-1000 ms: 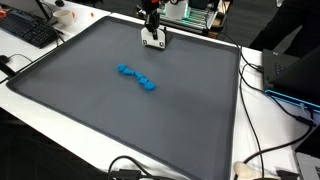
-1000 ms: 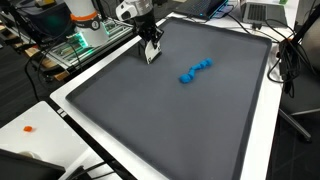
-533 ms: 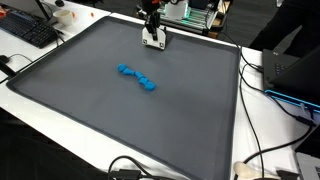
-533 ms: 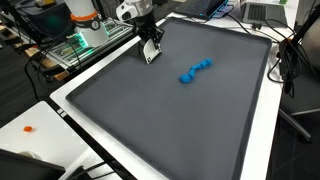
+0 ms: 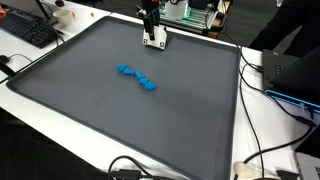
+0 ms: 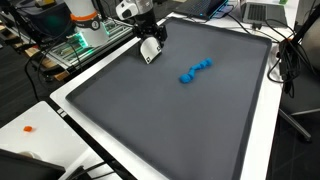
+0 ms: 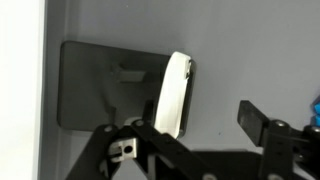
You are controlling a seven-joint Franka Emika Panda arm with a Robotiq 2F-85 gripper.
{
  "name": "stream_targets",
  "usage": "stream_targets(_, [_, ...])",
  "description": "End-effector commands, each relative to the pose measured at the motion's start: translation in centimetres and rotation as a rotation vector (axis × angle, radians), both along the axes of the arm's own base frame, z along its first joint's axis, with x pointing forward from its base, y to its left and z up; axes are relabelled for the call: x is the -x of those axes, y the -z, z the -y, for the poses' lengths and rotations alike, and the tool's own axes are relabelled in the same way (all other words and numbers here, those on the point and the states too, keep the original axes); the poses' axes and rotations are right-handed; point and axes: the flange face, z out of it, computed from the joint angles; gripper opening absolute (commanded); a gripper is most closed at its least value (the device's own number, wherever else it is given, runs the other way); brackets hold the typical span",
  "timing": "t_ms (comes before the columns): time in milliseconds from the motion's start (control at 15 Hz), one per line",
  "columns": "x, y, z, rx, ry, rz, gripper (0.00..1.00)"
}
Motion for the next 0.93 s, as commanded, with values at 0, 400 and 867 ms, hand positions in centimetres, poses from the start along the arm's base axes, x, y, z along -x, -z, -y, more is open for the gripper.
stream_targets(0, [0.5,-1.9,0.5,0.017,-0.021,0.009,1.00])
stream_targets(400, [0.4,-5.4,0.6,0.090,-0.075,-0.016,1.00])
stream_targets(867, [-2.2,-13.0,-1.1,0.216,-0.270,0.030,1.00])
